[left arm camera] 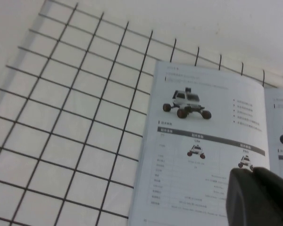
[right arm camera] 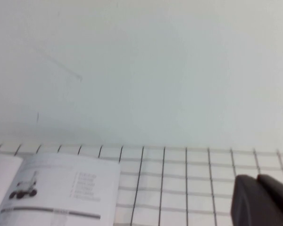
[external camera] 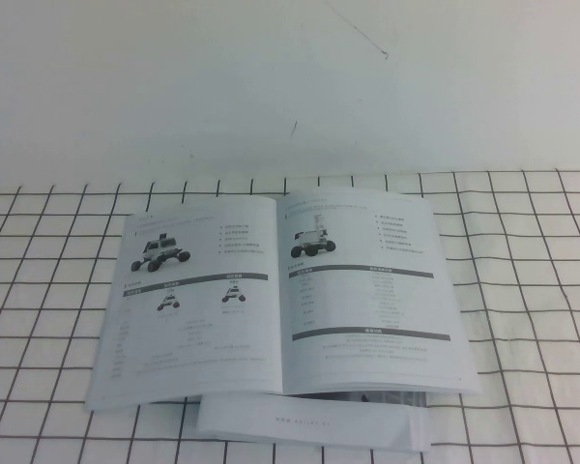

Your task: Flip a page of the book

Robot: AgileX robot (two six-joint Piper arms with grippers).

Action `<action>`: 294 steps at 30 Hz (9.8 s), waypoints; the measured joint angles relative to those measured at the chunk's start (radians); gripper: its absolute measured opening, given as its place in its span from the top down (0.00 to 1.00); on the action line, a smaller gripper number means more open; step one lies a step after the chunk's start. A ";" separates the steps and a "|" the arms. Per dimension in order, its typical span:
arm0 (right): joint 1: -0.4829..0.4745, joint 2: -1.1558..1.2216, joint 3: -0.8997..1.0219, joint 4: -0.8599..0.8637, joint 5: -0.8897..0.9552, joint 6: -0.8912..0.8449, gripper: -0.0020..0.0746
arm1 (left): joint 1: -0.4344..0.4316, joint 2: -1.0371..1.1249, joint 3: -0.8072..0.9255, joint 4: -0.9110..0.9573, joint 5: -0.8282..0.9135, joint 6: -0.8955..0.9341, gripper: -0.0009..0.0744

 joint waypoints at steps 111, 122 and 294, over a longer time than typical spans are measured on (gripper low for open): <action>0.082 1.203 -0.062 1.366 0.099 -1.459 0.42 | -0.192 0.969 -0.016 -0.521 -0.190 0.674 0.99; 0.101 1.258 -0.062 1.368 0.055 -1.476 0.42 | -0.192 0.969 -0.016 -0.519 -0.188 0.676 0.99; 0.178 1.301 -0.298 0.999 -0.025 -1.119 0.35 | -0.192 0.969 -0.017 -0.513 -0.194 0.689 0.99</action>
